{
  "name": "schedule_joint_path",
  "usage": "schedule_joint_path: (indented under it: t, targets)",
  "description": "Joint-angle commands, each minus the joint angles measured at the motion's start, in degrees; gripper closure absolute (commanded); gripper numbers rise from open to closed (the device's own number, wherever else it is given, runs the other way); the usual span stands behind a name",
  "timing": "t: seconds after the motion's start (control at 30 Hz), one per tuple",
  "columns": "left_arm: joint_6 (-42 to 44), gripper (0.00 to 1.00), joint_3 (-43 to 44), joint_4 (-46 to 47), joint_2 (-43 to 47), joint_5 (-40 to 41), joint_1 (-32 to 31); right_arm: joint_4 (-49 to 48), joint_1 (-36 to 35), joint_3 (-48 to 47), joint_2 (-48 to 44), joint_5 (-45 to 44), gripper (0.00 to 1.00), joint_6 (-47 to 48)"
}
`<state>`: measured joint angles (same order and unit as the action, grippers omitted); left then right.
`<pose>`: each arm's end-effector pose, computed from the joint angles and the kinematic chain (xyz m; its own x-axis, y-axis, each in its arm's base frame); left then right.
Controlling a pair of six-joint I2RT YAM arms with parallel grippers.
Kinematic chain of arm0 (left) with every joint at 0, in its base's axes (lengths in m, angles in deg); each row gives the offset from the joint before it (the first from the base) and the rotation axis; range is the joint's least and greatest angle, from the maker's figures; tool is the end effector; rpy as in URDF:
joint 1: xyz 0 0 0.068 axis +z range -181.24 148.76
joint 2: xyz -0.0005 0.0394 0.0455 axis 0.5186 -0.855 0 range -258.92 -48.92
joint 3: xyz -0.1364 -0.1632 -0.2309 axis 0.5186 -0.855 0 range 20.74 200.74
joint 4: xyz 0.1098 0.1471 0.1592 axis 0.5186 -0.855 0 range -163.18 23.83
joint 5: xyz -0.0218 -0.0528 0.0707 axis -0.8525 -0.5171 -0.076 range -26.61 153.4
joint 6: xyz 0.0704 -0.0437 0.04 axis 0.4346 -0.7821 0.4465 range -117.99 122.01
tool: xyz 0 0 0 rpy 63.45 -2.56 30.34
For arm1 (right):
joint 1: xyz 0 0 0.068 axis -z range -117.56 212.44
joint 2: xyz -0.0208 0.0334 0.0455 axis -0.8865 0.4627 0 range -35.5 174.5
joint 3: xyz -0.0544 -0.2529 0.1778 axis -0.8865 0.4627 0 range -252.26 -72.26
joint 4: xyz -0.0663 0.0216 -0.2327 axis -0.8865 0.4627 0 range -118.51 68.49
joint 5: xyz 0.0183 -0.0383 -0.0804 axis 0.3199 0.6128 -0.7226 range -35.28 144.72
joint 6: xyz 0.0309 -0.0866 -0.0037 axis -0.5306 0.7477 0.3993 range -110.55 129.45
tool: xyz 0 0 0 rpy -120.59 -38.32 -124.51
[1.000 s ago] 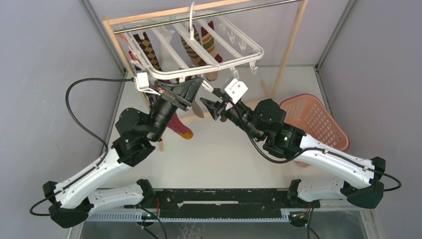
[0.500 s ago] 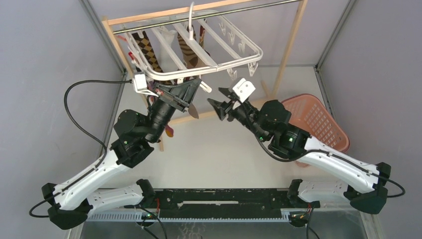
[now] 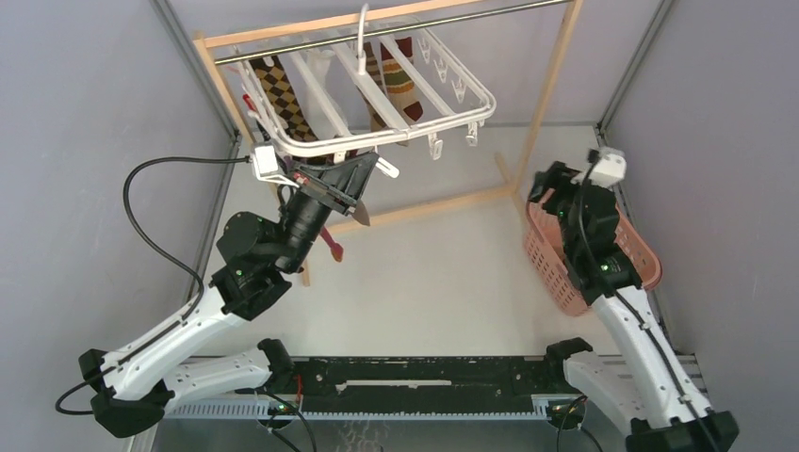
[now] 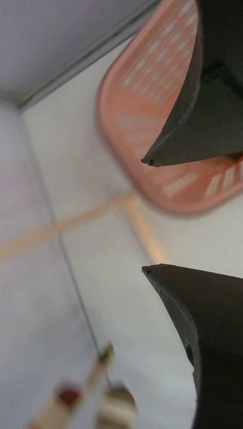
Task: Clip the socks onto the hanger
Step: Open the clamp at the hanger, then pick up the sock from the bin.
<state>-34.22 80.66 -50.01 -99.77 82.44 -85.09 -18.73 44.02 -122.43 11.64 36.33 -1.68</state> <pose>0.1264 -0.1270 0.5106 -0.1454 -0.7481 -0.6474 0.6239 0.4385 -0.6468 0.1834 0.0335 0.3918 -0.1099 0.1566 -0.9815 0.0190 0.9877 0.1555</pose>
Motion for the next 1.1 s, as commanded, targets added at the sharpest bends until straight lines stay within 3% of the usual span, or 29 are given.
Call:
schedule_joint_path:
  t: [0.0,0.13,0.3,0.43,0.7,1.07]
  targets:
    - [0.14,1.0,-2.05,-0.02,0.84,-1.38,0.4,5.52,11.63,5.47,0.61,-5.03,0.23,-18.03]
    - [0.13,1.0,-2.1,-0.11,0.67,-2.14,0.4,12.5,16.15,5.57,5.61,-11.8,0.12,-25.63]
    - [-0.07,1.0,-2.59,0.26,0.91,-1.98,0.41,12.87,23.05,9.08,11.12,-3.46,0.05,-31.69]
    - [-0.07,1.0,-2.57,0.21,0.86,-1.99,0.36,10.17,27.14,12.1,15.18,6.02,0.05,-35.56]
    - [-0.19,1.0,-5.35,1.84,2.74,-0.42,0.56,9.85,27.95,12.12,23.88,14.57,0.1,-37.07]
    - [-0.42,1.0,-6.52,2.01,3.94,-1.03,0.99,7.35,27.12,13.26,33.89,11.17,0.17,-35.59]
